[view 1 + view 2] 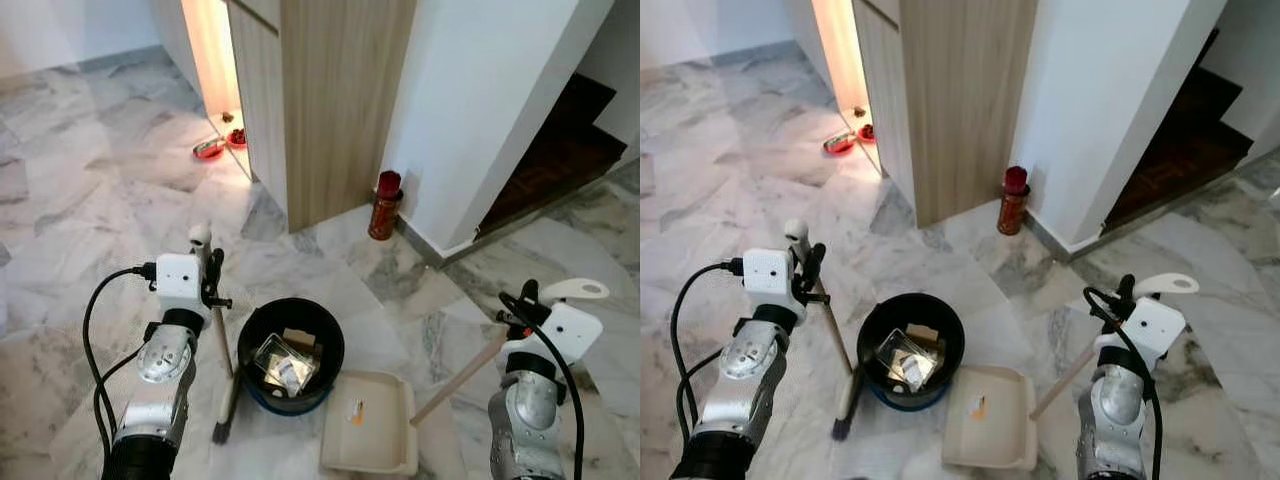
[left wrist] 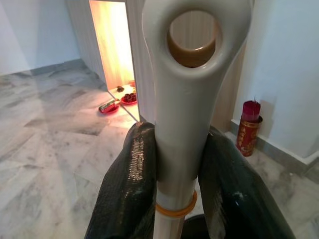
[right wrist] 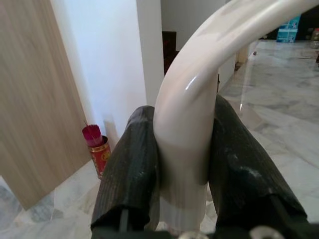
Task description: Sweep floor
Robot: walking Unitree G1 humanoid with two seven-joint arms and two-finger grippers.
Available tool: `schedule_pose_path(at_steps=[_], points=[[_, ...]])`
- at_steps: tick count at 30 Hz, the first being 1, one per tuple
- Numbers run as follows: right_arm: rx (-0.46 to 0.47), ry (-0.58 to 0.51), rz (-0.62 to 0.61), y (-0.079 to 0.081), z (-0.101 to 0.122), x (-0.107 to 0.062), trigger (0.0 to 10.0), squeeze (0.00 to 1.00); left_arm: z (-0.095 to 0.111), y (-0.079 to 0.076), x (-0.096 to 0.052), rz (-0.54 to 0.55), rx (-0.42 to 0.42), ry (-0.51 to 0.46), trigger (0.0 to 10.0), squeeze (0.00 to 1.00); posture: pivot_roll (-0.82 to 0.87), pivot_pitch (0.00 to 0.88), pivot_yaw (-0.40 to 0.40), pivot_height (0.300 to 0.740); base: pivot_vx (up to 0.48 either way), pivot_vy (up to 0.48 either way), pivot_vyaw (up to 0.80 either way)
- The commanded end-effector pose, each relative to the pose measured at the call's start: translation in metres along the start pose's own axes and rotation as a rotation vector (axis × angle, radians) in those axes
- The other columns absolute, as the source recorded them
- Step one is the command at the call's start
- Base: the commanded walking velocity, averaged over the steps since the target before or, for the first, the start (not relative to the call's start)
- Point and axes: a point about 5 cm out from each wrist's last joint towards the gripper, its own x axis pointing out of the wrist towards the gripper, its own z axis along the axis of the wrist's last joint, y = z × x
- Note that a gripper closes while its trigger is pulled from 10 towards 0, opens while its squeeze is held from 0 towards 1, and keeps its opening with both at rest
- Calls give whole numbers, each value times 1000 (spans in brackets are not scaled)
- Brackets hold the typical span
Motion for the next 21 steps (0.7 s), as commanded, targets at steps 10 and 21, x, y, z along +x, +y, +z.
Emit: schedule_pose_path(at_steps=[10, 21], points=[[22, -30, 23, 8, 5, 1, 10000, 0, 7, -2, 2, -3, -13, -37, 10000, 0, 222, 86, -34, 740, -325, 0, 0], [20, -29, 22, 8, 5, 2, 10000, 0, 7, 0, 1, 5, -10, -34, 10000, 0, 223, 96, -39, 740, -327, 0, 0]])
